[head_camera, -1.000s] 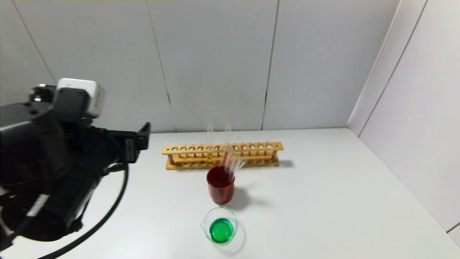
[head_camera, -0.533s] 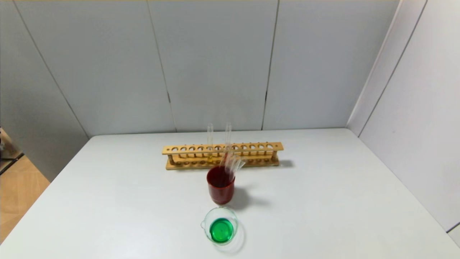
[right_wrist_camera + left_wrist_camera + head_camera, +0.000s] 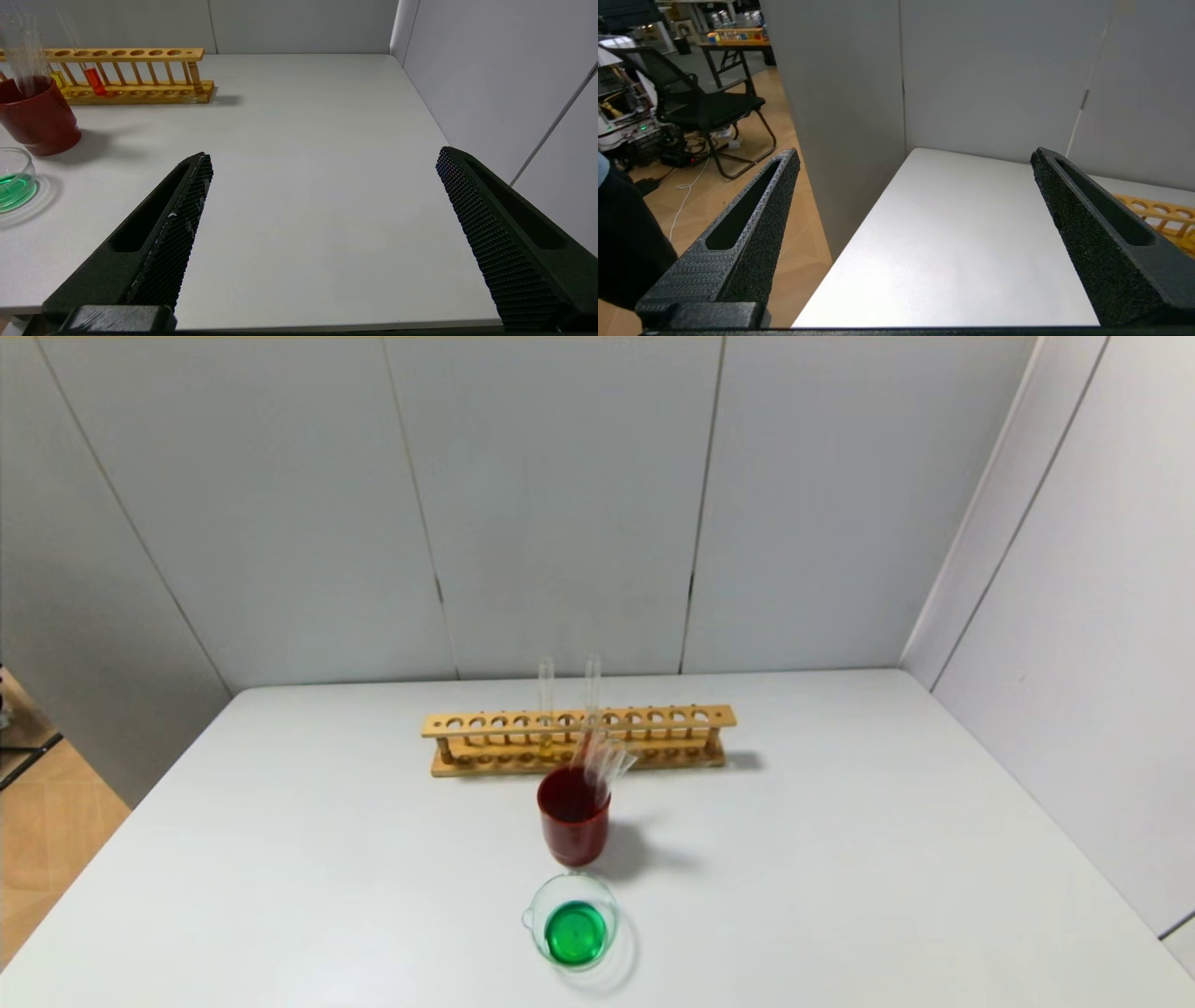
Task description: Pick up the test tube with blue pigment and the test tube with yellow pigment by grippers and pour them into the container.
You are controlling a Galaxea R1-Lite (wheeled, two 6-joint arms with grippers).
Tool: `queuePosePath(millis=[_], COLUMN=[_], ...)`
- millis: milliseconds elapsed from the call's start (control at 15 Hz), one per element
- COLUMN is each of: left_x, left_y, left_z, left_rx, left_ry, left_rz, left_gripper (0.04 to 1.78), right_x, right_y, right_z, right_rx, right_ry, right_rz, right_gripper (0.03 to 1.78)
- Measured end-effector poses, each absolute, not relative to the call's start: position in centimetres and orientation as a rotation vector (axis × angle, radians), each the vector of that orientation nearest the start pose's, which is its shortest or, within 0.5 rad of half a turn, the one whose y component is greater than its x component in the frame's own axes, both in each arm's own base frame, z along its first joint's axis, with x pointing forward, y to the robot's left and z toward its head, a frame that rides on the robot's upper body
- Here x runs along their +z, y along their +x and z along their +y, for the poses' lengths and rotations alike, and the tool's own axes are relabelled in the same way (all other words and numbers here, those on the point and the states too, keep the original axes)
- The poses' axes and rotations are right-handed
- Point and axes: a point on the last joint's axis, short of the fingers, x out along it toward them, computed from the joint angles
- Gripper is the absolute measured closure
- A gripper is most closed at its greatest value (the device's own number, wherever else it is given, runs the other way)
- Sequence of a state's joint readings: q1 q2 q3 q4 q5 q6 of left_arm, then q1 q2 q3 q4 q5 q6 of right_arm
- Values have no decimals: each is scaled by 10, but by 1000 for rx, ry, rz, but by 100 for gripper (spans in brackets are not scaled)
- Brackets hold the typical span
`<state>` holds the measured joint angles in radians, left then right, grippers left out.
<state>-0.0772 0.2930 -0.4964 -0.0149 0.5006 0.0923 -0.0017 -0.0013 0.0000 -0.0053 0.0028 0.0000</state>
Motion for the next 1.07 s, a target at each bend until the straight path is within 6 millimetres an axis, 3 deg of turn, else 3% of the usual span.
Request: queuePosePath(millis=[267,667,933,1067], left_x=[200,141,91,83], left_y=[-43,-45,-26,-24], left_z=[7,-1,-1,0], left_rx=[400,-22,-25,13], left_ry=[19,-175,-92,-61], left_rz=[-202,-195,-74,-51], left_gripper=[7,7,7,7], right_x=[76,76,76,76], right_y=[-23,-23,-23,-23], right_z=[0,0,0,0], right_rx=[1,1,1,1], right_ry=[0,0,0,0], right_rz=[-7,-7,-7,-7], right_gripper=[6,6,6,6])
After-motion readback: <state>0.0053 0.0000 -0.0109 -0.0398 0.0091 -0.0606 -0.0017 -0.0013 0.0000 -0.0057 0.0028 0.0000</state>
